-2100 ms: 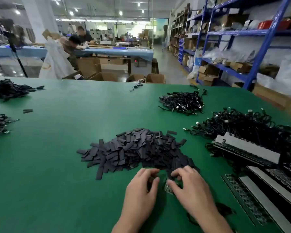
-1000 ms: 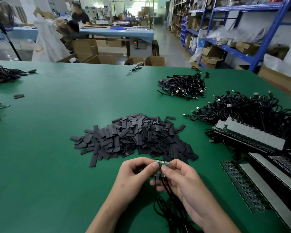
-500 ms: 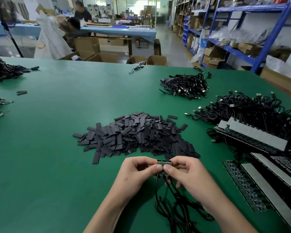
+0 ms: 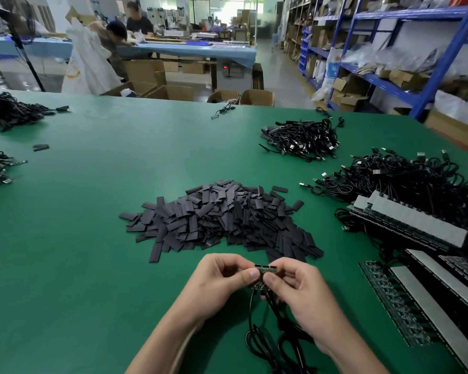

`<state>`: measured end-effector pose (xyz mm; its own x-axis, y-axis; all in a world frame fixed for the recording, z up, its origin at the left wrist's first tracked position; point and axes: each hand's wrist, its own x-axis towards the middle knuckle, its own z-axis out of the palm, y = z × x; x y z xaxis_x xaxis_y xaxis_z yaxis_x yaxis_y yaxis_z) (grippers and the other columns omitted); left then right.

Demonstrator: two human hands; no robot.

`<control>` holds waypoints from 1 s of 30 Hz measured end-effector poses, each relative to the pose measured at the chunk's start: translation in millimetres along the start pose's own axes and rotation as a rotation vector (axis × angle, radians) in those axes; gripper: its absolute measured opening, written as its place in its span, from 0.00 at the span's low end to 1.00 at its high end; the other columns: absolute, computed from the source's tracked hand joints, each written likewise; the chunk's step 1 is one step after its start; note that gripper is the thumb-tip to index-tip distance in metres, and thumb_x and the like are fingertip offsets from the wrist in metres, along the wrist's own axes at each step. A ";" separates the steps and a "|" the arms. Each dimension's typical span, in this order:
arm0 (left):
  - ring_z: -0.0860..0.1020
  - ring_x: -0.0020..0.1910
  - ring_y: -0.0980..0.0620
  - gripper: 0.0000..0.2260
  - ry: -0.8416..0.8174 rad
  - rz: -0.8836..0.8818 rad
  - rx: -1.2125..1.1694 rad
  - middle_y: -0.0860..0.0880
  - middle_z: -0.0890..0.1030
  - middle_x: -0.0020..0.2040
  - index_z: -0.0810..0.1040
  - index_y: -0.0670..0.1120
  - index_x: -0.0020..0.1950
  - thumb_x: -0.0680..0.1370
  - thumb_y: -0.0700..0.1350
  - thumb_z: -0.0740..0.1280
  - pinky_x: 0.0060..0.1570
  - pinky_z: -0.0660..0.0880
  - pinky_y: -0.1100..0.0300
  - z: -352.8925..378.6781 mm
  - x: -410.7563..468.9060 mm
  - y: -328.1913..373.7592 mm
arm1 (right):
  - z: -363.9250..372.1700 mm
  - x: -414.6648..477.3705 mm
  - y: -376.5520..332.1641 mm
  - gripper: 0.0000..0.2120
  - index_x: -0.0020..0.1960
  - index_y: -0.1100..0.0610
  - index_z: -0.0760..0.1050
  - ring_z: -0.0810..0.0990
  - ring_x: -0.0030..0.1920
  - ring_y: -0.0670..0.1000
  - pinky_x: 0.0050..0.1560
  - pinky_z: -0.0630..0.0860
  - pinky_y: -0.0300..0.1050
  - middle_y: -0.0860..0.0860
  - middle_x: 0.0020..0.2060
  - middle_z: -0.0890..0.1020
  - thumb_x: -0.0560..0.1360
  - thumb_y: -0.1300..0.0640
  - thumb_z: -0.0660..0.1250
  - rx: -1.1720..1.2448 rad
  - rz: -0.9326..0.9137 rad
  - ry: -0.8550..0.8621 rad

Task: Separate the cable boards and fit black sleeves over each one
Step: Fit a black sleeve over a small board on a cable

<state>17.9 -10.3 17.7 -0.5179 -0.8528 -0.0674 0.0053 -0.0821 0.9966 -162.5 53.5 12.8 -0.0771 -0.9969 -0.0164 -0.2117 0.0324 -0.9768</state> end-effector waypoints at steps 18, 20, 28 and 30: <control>0.79 0.40 0.57 0.14 0.088 0.049 -0.092 0.50 0.84 0.39 0.87 0.46 0.44 0.71 0.56 0.78 0.43 0.74 0.68 -7.8 1.9 -0.5 | -2.6 0.0 -3.1 0.07 0.44 0.44 0.81 0.84 0.39 0.45 0.44 0.82 0.43 0.47 0.37 0.85 0.80 0.54 0.71 -0.154 0.022 0.193; 0.77 0.39 0.58 0.13 0.125 0.092 -0.136 0.52 0.82 0.38 0.86 0.47 0.43 0.70 0.56 0.77 0.43 0.73 0.68 -9.8 1.9 -1.2 | -3.6 -2.6 -2.7 0.06 0.44 0.43 0.81 0.82 0.40 0.40 0.40 0.76 0.33 0.44 0.37 0.84 0.78 0.52 0.73 -0.343 0.003 0.199; 0.78 0.45 0.53 0.08 0.150 0.277 -0.099 0.50 0.81 0.43 0.86 0.47 0.41 0.70 0.50 0.77 0.48 0.74 0.63 6.2 2.7 -5.2 | 10.0 -13.0 -20.2 0.05 0.52 0.39 0.81 0.80 0.55 0.40 0.51 0.72 0.30 0.37 0.49 0.82 0.82 0.45 0.66 -0.323 -0.252 0.140; 0.78 0.44 0.53 0.07 0.156 0.287 -0.069 0.52 0.81 0.43 0.87 0.48 0.40 0.70 0.51 0.76 0.46 0.74 0.63 11.2 2.4 -2.1 | 14.6 -15.2 -21.5 0.06 0.46 0.42 0.82 0.81 0.44 0.40 0.43 0.73 0.34 0.41 0.42 0.83 0.79 0.44 0.68 -0.220 -0.206 0.093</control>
<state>7.1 -6.4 16.0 -0.3495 -0.9146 0.2034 0.1921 0.1425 0.9710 -142.6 66.9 30.9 -0.0975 -0.9734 0.2071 -0.4376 -0.1450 -0.8874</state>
